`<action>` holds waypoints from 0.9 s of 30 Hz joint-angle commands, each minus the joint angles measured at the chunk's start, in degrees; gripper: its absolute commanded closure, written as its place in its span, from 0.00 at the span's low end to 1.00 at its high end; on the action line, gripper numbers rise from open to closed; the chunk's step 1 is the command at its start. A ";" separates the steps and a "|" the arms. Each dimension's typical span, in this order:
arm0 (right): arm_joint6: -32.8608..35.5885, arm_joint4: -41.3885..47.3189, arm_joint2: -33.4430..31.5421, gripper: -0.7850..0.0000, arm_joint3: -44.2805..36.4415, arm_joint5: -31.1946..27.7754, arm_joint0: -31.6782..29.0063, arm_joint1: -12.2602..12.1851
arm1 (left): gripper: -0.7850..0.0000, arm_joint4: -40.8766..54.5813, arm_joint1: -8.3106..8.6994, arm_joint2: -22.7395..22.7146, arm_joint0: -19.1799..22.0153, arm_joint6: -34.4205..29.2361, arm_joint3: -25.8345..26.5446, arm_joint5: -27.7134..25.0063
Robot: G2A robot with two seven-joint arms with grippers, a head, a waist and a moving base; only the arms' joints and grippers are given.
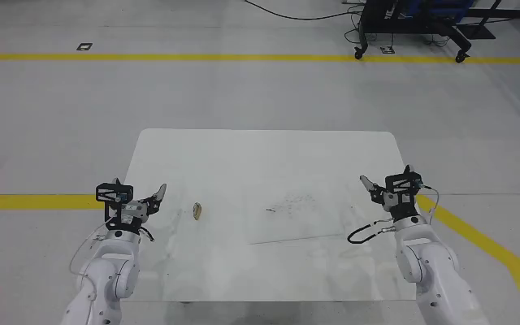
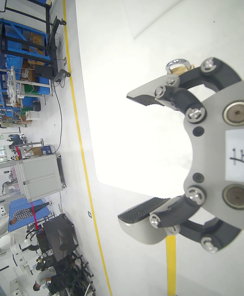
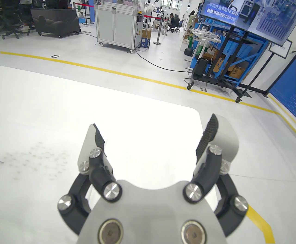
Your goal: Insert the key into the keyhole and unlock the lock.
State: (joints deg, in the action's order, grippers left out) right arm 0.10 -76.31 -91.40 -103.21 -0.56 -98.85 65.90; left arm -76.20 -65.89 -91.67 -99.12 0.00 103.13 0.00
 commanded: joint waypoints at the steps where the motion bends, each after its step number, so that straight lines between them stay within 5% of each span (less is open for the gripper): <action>1: 0.64 -0.55 1.24 0.00 -0.34 -1.30 1.00 0.08 | 0.00 0.00 0.00 0.00 0.00 0.00 0.00 0.00; 8: 9.54 -4.64 13.82 0.00 2.37 -8.75 9.86 0.99 | 0.00 0.00 0.00 0.00 0.00 0.00 0.00 0.00; 21: 9.42 -4.20 14.13 0.00 2.31 -9.32 9.84 1.02 | 0.00 0.00 0.00 0.00 0.00 0.00 0.00 0.00; 27: 13.52 -1.34 21.90 0.00 6.56 -20.92 16.37 1.78 | 0.00 0.00 0.00 0.00 0.00 0.00 0.00 0.00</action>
State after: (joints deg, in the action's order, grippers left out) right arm 12.78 -78.48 -71.36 -97.79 -18.56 -84.15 67.50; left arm -76.20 -65.89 -91.67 -99.12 0.00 103.13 0.00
